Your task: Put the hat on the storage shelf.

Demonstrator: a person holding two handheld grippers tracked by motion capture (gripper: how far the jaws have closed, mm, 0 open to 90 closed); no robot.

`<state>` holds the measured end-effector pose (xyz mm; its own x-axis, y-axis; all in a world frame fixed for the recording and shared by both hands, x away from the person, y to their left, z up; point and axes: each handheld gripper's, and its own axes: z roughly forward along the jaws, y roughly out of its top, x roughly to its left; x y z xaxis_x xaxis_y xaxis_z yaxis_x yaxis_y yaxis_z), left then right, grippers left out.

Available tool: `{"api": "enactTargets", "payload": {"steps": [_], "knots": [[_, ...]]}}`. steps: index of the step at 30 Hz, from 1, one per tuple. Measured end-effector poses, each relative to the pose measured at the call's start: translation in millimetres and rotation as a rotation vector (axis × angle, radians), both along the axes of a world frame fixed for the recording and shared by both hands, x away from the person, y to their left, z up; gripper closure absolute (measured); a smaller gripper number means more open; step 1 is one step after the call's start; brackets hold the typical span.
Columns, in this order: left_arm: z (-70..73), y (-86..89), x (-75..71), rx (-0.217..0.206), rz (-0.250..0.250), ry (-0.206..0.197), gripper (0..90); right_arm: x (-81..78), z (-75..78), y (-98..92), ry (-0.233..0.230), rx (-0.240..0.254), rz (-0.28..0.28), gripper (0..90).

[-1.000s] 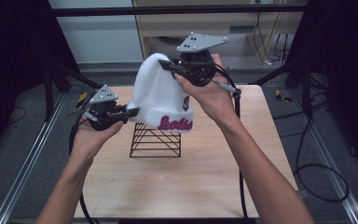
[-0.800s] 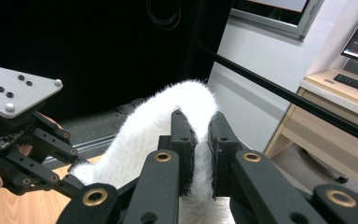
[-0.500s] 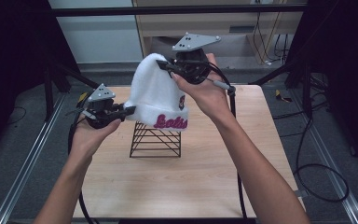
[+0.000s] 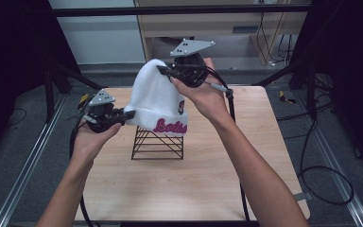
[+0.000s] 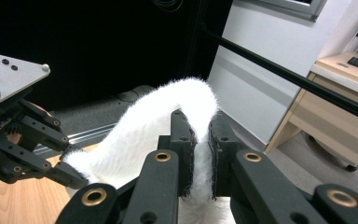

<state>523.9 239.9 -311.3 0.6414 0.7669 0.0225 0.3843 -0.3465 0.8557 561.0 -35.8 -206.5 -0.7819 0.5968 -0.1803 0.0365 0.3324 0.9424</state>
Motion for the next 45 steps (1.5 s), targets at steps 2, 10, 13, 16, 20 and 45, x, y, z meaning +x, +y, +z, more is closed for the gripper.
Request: {"api": "enactTargets", "payload": {"steps": [2, 10, 13, 16, 20, 45], "knots": [[-1.3, 0.0, 1.8, 0.001, 0.003, 0.005, 73.7, 2.9, -2.9, -0.1, 0.005, -0.002, -0.003, 83.4], [-12.0, -0.9, 6.9, 0.008, 0.012, 0.016, 73.7, 10.6, -13.0, -0.8, 0.023, -0.015, -0.015, 83.4], [-16.4, 1.6, 7.1, 0.004, 0.02, 0.02, 73.6, 9.5, -17.7, -0.3, 0.028, -0.015, -0.009, 83.4], [-19.8, 4.9, 5.8, -0.008, 0.025, 0.021, 73.5, 7.3, -21.0, 0.1, 0.025, -0.02, -0.002, 83.3], [-23.8, 8.6, 2.6, -0.012, 0.027, 0.021, 73.4, 5.0, -22.0, 0.8, 0.026, -0.022, 0.005, 83.3], [-46.8, 16.0, -11.0, 0.013, 0.034, 0.035, 73.2, -19.1, -32.8, 15.6, 0.028, -0.081, 0.06, 83.2]]}}
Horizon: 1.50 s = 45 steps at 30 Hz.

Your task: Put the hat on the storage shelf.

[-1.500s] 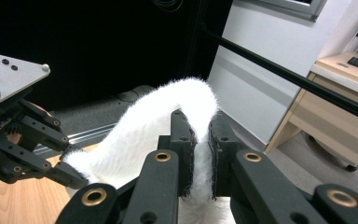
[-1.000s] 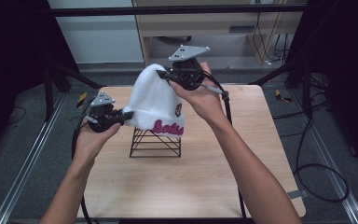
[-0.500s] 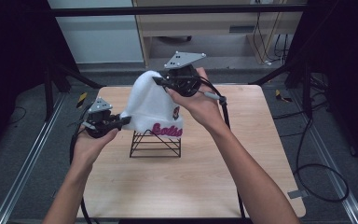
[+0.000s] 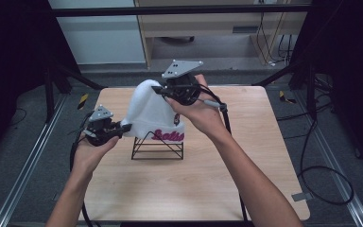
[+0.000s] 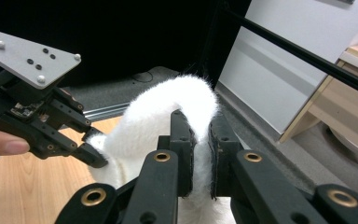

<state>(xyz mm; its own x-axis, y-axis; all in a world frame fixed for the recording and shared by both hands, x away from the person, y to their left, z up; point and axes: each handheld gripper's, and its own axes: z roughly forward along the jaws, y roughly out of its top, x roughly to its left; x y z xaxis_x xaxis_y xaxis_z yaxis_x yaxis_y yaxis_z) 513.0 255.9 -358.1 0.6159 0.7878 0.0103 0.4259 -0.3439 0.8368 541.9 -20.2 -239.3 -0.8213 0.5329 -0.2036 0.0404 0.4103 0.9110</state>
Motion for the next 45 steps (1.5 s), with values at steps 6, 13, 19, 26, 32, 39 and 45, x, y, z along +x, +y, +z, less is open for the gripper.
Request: {"api": "enactTargets", "payload": {"steps": [6, 13, 19, 26, 32, 39, 45], "knots": [[-6.4, 0.6, -1.4, 0.002, 0.001, 0.004, 73.1, -3.2, -6.2, 1.3, 0.015, -0.008, 0.01, 83.1], [-11.4, 1.7, -4.5, 0.004, -0.002, 0.0, 72.8, -6.4, -10.5, 0.6, 0.023, -0.015, 0.01, 83.1], [-18.6, 3.8, -5.5, 0.002, -0.005, 0.004, 72.7, -10.5, -17.0, 0.3, 0.034, -0.027, 0.018, 83.1], [-28.0, 5.8, -5.6, -0.002, -0.008, 0.014, 72.7, -11.7, -26.2, -1.1, 0.052, -0.039, 0.018, 83.0], [-33.5, 9.2, -6.3, -0.005, 0.0, 0.021, 72.5, -11.4, -35.6, -0.8, 0.069, -0.041, 0.021, 83.0], [-42.5, 12.0, -6.8, -0.004, 0.007, 0.032, 72.6, -12.8, -44.0, 3.0, 0.084, -0.047, 0.027, 83.0], [-51.4, 10.9, -7.1, -0.005, 0.007, 0.042, 72.7, -14.6, -48.7, 5.2, 0.094, -0.061, 0.03, 83.0]]}}
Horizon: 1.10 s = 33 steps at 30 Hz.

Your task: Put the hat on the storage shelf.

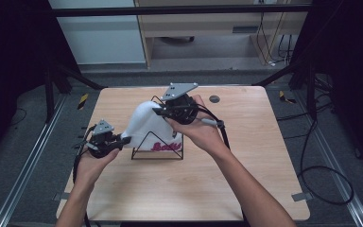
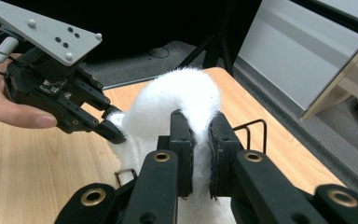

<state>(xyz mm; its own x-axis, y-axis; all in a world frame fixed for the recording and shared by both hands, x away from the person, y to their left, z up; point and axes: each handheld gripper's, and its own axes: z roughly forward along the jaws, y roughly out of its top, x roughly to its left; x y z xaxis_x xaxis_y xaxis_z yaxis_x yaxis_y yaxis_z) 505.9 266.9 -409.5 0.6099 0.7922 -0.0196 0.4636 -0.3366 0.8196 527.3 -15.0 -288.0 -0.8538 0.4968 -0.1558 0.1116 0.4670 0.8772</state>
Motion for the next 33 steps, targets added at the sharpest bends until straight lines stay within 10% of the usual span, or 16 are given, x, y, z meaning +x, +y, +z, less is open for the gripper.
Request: {"api": "enactTargets", "payload": {"steps": [33], "knots": [[-35.4, 6.5, -3.2, -0.004, 0.003, 0.055, 72.0, -4.1, -23.3, 18.8, 0.056, -0.097, 0.006, 82.6]]}}
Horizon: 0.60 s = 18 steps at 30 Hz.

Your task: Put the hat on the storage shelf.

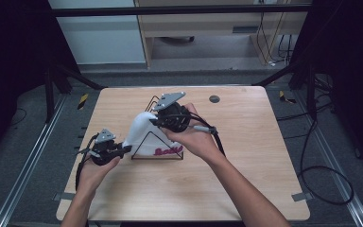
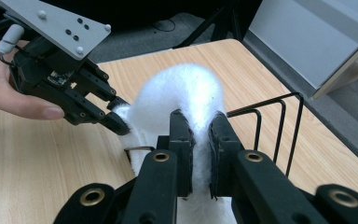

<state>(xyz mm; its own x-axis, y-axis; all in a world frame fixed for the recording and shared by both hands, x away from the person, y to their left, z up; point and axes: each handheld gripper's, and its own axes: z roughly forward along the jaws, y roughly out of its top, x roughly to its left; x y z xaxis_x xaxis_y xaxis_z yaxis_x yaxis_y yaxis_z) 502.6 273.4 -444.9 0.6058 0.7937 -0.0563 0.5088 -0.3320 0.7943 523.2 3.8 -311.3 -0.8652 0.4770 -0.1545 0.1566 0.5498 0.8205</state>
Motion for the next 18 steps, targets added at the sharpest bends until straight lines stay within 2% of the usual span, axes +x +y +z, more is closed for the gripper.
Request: {"api": "enactTargets", "payload": {"steps": [8, 18], "knots": [[-4.4, 4.1, -2.0, 0.003, -0.001, 0.014, 71.2, 2.9, -2.7, 4.0, 0.013, -0.008, -0.006, 82.4], [-0.1, 12.5, -6.3, -0.006, 0.018, 0.0, 72.3, 5.0, -6.2, 7.7, 0.029, -0.021, -0.005, 79.9]]}}
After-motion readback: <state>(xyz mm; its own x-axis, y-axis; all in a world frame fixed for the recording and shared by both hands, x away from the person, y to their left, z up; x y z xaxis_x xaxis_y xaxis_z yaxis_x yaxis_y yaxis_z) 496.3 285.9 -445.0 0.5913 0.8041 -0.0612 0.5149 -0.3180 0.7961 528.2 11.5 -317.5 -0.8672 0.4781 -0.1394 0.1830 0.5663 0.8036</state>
